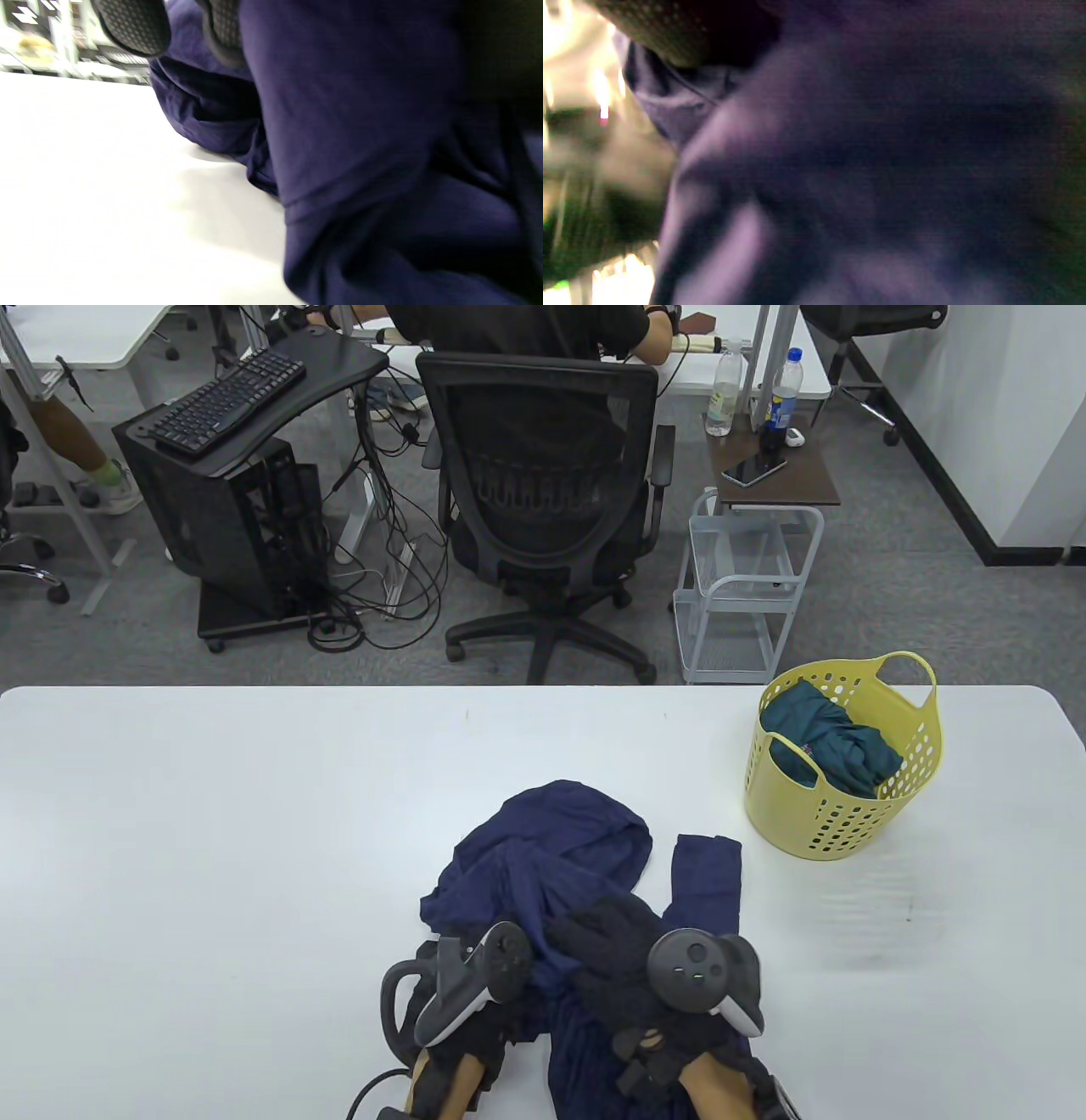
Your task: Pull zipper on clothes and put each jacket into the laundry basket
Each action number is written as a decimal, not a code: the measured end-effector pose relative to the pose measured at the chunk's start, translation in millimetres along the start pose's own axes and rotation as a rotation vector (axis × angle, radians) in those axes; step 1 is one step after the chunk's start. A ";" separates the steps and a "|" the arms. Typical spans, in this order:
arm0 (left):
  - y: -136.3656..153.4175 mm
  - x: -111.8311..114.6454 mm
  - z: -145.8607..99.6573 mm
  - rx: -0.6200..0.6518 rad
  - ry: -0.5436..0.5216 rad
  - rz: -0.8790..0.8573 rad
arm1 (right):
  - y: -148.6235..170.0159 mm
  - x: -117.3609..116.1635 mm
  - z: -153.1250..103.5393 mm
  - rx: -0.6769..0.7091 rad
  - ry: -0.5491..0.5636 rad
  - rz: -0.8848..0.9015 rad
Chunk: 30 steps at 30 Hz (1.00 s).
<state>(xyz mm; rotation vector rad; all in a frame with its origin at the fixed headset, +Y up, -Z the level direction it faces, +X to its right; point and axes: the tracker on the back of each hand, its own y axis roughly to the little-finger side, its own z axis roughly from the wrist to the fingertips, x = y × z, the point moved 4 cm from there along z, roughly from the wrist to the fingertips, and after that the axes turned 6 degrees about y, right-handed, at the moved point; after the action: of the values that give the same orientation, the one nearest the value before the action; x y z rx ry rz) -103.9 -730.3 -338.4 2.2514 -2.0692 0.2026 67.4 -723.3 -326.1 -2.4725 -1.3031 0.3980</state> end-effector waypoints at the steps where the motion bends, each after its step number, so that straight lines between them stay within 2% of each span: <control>1: 2.9 -0.4 0.0 -0.018 -0.013 -0.006 | -1.5 -9.7 1.6 -0.014 -0.053 -0.084; 2: 9.2 -0.6 0.6 -0.038 -0.025 -0.044 | -2.8 -24.5 4.0 -0.033 -0.125 -0.199; 5: 31.3 -2.2 1.0 -0.091 -0.061 -0.174 | -4.9 -50.8 9.4 -0.090 -0.199 -0.362; 7: 48.0 -4.9 -0.6 -0.135 -0.106 -0.275 | -3.6 -59.3 11.6 -0.147 -0.227 -0.436; 11: 76.5 0.3 -4.8 -0.227 -0.187 -0.599 | 4.6 -60.1 14.7 -0.240 -0.219 -0.503; 14: 89.9 3.8 -7.4 -0.276 -0.204 -0.697 | 18.7 -51.3 14.6 -0.329 -0.188 -0.513; 17: 96.8 13.3 -3.9 -0.217 -0.132 -0.945 | 35.7 -40.4 12.5 -0.404 -0.163 -0.467; 19: 94.9 27.3 2.1 -0.142 -0.036 -1.197 | 44.2 -33.5 10.9 -0.434 -0.138 -0.427; 21: 90.1 37.9 7.8 -0.074 0.052 -1.351 | 50.3 -30.1 9.1 -0.452 -0.131 -0.408; 24: 90.6 34.1 11.3 -0.049 0.050 -1.230 | 58.3 -27.4 7.9 -0.472 -0.141 -0.402; 27: 90.5 10.0 8.6 -0.051 -0.059 -0.870 | 66.8 -24.7 6.1 -0.497 -0.153 -0.376; 28: 88.4 -1.7 5.5 -0.072 -0.123 -0.690 | 69.7 -22.8 5.3 -0.504 -0.153 -0.361; 30: 79.3 -15.4 2.8 -0.082 -0.168 -0.431 | 73.9 -20.0 3.9 -0.513 -0.152 -0.341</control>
<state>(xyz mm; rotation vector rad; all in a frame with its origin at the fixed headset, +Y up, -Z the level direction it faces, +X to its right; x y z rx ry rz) -184.0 -722.4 -346.1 2.6650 -1.5630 -0.1006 110.0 -778.8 -357.3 -2.5633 -2.0670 0.1828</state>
